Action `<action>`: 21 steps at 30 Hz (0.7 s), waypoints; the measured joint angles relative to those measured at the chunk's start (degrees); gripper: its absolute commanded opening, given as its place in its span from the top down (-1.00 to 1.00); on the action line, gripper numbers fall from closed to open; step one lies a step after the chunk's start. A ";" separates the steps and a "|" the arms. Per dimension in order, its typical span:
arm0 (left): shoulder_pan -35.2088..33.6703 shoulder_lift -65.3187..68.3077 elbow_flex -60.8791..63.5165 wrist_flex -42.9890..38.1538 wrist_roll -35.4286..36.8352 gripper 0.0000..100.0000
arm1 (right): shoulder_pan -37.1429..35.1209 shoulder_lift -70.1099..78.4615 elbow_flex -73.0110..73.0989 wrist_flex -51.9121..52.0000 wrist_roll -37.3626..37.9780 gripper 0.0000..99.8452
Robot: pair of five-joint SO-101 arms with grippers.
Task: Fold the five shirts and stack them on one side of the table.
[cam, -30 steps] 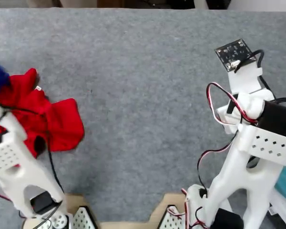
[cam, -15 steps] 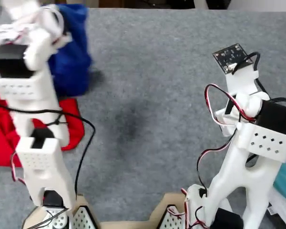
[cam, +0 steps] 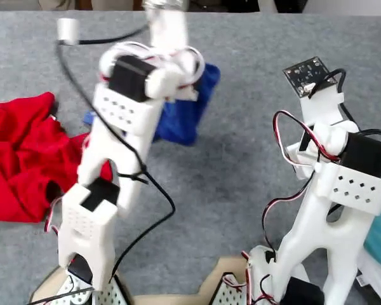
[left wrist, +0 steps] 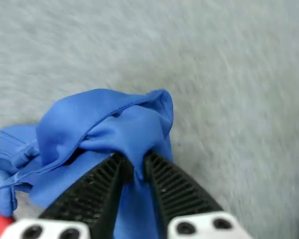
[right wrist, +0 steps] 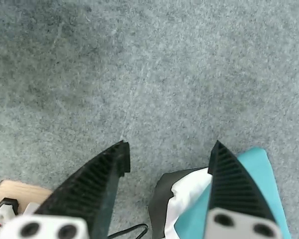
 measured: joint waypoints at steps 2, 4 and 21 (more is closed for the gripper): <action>-0.18 -0.44 2.37 0.00 1.93 0.52 | 0.00 0.00 0.00 0.00 0.00 0.47; -1.85 -2.11 5.01 0.00 5.36 0.49 | 0.00 0.00 0.62 0.00 0.00 0.47; -56.00 -16.62 59.60 -10.29 -12.84 0.63 | -6.77 3.96 3.43 -3.16 0.00 0.47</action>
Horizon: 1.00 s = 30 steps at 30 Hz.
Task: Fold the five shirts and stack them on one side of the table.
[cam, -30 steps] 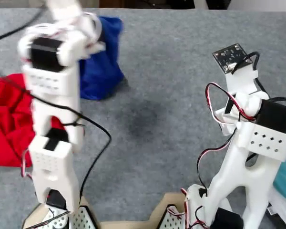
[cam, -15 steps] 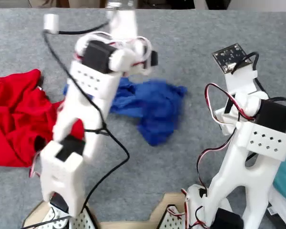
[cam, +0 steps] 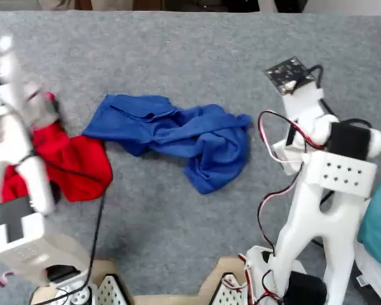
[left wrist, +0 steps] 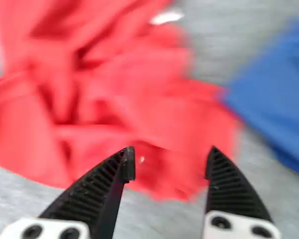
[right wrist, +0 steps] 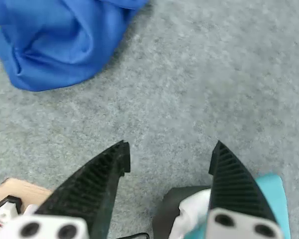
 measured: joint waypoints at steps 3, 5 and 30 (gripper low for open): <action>-8.00 0.00 9.14 -8.26 -5.01 0.72 | -3.16 2.46 0.00 -0.18 0.00 0.47; -9.67 0.00 14.59 -12.84 -7.12 0.83 | -5.45 3.78 0.00 -0.53 0.00 0.47; -39.91 17.41 -10.90 -36.66 -7.30 0.96 | -13.89 5.10 -1.05 -14.42 -3.08 0.46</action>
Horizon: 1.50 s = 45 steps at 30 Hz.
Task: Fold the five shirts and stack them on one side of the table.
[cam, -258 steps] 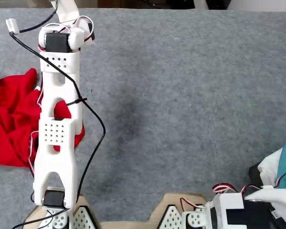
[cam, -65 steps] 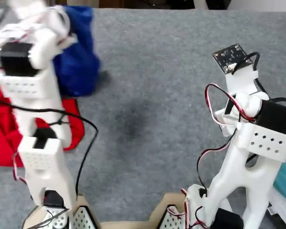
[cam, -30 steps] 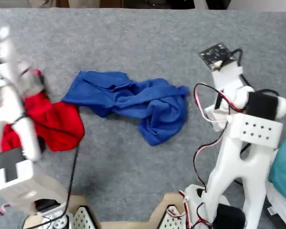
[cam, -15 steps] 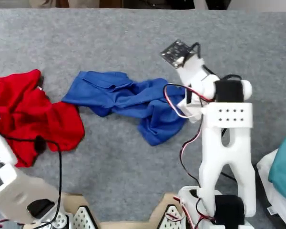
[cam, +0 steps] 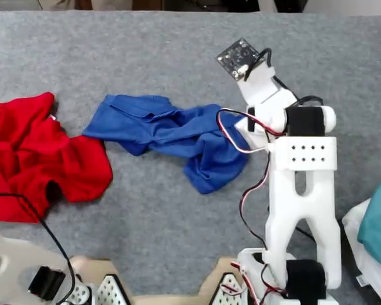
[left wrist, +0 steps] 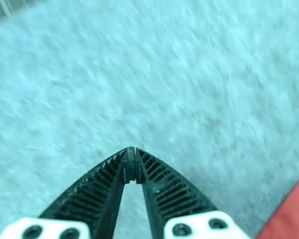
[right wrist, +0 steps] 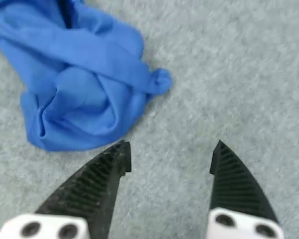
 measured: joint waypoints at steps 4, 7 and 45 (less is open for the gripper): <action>-1.93 0.70 -6.42 2.02 0.00 0.95 | 0.00 2.02 0.00 -2.02 0.00 0.46; -2.02 0.70 -8.70 4.92 0.18 0.85 | -0.70 6.24 -0.26 -2.90 0.00 0.46; 23.30 15.30 -1.49 15.30 20.13 0.96 | -4.04 59.87 -49.14 6.15 -4.40 0.99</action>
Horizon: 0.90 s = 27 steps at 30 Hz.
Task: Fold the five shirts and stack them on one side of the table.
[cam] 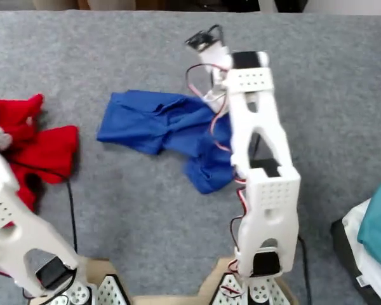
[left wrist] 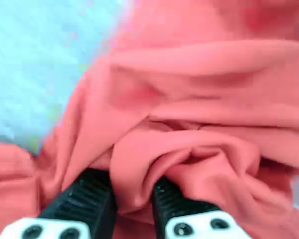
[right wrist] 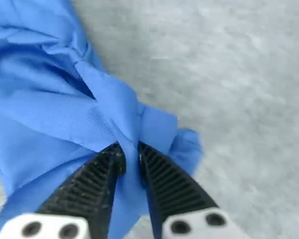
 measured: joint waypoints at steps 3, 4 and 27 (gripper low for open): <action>-3.08 2.99 -4.31 -1.49 -3.52 0.96 | 2.64 0.00 -2.46 1.67 0.53 0.99; -4.22 3.96 -6.24 -1.67 -4.04 0.96 | 3.34 0.00 -2.99 2.29 1.41 0.99; -5.36 11.34 -43.08 28.84 -8.44 0.51 | 9.41 -1.05 -22.42 13.80 14.24 0.48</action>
